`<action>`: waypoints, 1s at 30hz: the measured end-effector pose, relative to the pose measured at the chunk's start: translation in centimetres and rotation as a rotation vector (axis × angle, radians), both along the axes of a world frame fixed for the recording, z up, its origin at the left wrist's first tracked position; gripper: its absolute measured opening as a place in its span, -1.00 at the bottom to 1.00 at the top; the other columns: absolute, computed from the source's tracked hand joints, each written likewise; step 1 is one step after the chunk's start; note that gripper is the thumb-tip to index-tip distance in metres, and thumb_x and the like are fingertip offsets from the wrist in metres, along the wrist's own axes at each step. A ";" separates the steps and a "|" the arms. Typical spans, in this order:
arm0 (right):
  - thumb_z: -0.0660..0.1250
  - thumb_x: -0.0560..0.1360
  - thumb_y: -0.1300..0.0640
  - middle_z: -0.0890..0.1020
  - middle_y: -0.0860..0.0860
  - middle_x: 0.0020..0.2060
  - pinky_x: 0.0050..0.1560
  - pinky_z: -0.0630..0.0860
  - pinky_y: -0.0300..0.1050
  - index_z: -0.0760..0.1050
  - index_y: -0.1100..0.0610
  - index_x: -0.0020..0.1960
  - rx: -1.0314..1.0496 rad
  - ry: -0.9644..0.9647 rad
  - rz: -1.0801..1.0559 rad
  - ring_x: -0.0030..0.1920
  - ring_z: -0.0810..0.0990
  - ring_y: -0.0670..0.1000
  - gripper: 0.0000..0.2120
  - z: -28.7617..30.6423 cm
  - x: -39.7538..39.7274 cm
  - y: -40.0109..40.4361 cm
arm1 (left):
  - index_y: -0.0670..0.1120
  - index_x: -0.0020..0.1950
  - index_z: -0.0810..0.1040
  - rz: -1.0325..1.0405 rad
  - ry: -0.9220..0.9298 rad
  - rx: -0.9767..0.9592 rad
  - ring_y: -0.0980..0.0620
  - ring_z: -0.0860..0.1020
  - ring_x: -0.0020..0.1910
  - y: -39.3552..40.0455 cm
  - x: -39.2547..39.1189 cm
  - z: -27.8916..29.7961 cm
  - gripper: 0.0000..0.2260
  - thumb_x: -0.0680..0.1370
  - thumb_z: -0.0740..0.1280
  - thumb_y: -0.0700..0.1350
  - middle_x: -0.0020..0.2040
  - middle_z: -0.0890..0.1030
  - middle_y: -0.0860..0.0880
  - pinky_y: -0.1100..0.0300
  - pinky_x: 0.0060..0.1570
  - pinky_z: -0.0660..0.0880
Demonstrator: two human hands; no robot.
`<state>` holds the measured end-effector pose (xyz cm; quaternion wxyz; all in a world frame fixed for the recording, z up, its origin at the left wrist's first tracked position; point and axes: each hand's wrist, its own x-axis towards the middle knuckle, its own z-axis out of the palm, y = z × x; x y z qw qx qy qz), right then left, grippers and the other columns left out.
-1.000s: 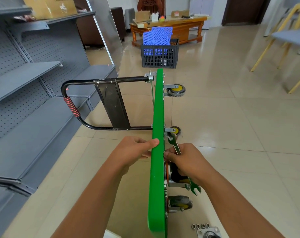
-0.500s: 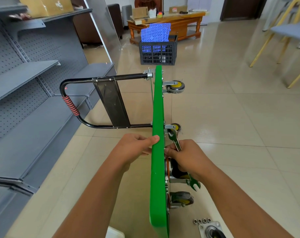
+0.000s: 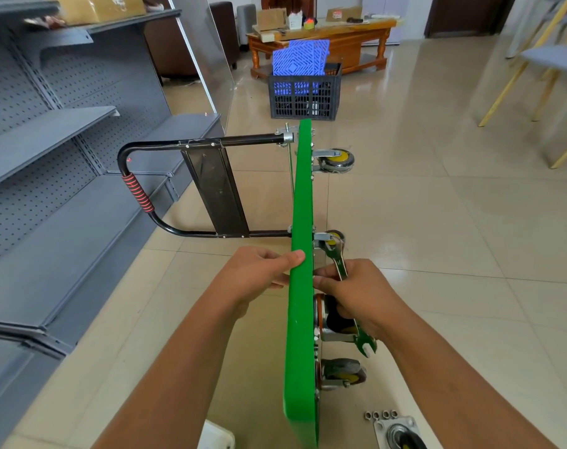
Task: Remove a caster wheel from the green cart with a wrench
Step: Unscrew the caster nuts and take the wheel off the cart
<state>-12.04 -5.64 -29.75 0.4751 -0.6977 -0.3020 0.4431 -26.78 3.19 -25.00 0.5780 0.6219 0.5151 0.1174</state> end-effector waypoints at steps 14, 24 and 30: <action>0.44 0.53 0.26 0.67 0.09 -0.28 -0.57 0.27 -0.43 0.69 0.22 -0.05 0.052 -0.141 0.052 -0.61 0.42 -0.22 -0.95 0.4 0.2 -0.5 | -0.11 0.10 0.64 -0.007 0.015 -0.083 0.03 0.64 0.02 0.7 -0.2 -0.6 -0.56 0.45 0.48 0.22 -0.07 0.75 -0.01 -0.16 0.20 0.41; 0.35 0.61 0.19 0.53 0.06 -0.45 -0.58 0.22 -0.38 0.64 0.31 -0.10 0.007 -0.201 0.071 -0.65 0.32 -0.18 -0.79 0.0 0.0 -0.2 | -0.06 0.08 0.68 -0.008 0.008 -0.097 -0.04 0.61 0.07 1.3 -0.6 -1.5 -0.56 0.43 0.48 0.27 -0.03 0.73 -0.03 0.01 -0.03 0.47; 0.35 0.61 0.16 0.44 -0.10 -0.59 -0.56 0.22 -0.34 0.64 0.26 -0.08 -0.012 -0.173 0.082 -0.65 0.30 -0.18 -0.81 0.2 0.1 -0.3 | -0.08 0.08 0.67 0.017 -0.002 -0.064 0.01 0.57 -0.06 1.0 -0.5 -1.4 -0.57 0.46 0.46 0.26 -0.07 0.72 -0.02 0.10 -0.15 0.39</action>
